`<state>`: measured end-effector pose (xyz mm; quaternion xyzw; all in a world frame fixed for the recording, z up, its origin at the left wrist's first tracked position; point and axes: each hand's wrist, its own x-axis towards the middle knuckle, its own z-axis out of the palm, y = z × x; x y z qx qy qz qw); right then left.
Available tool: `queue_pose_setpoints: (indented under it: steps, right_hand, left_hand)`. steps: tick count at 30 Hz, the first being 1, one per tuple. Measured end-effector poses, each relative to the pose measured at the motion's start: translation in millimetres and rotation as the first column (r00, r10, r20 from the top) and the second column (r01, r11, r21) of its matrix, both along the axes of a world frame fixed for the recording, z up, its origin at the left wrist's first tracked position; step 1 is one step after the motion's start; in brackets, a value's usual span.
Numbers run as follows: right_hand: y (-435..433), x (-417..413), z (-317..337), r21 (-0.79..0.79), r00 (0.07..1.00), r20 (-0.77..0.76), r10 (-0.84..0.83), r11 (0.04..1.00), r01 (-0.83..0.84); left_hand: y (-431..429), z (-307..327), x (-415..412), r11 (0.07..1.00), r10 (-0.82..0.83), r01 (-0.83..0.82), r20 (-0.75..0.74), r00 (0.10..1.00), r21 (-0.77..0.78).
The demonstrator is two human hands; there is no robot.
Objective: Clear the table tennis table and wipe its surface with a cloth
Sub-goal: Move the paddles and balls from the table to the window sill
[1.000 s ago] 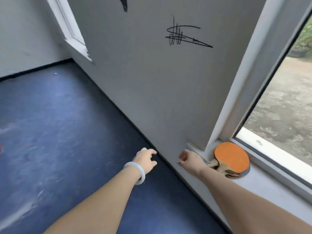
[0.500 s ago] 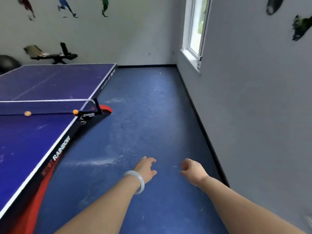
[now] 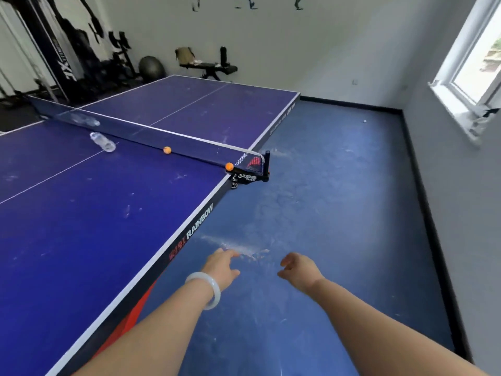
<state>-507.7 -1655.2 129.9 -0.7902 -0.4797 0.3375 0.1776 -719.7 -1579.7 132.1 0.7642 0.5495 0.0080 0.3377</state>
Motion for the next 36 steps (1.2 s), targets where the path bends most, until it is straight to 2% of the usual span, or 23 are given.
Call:
queue_pose_setpoints:
  steps: [7,12,19,28,32,36]
  right_hand:
    - [148.4,9.3,-12.3,-0.02,0.985,-0.02,0.173,0.985,-0.173]
    - [245.4,4.4,-8.3,-0.033,0.962,-0.075,0.263,0.963,-0.266]
    - [335.5,-26.4,-30.0,-0.083,0.94,-0.128,0.317,0.941,-0.328]
    - [449.2,-19.1,-47.0,-0.133,0.986,-0.115,0.119,0.982,-0.134]
    - [487.8,-8.1,-52.7,-0.092,0.994,-0.106,0.031,0.995,-0.041]
    - [523.6,1.9,-59.7,-0.013,0.998,-0.006,0.055,0.998,-0.055]
  left_hand:
    - [93.3,-4.4,-9.3,0.983,0.184,-0.185,-0.048,0.982,-0.007]
    - [152.6,0.7,-13.0,0.934,0.357,-0.358,0.017,0.934,0.015]
    - [227.2,-23.1,-31.5,0.905,0.422,-0.424,-0.037,0.906,-0.036]
    - [385.7,-51.5,-19.0,0.961,0.266,-0.271,-0.073,0.961,-0.061]
    - [445.0,-64.2,-0.3,0.981,0.19,-0.182,-0.161,0.968,0.064]
    - [488.4,-88.1,11.4,0.983,0.182,-0.167,-0.286,0.941,0.078]
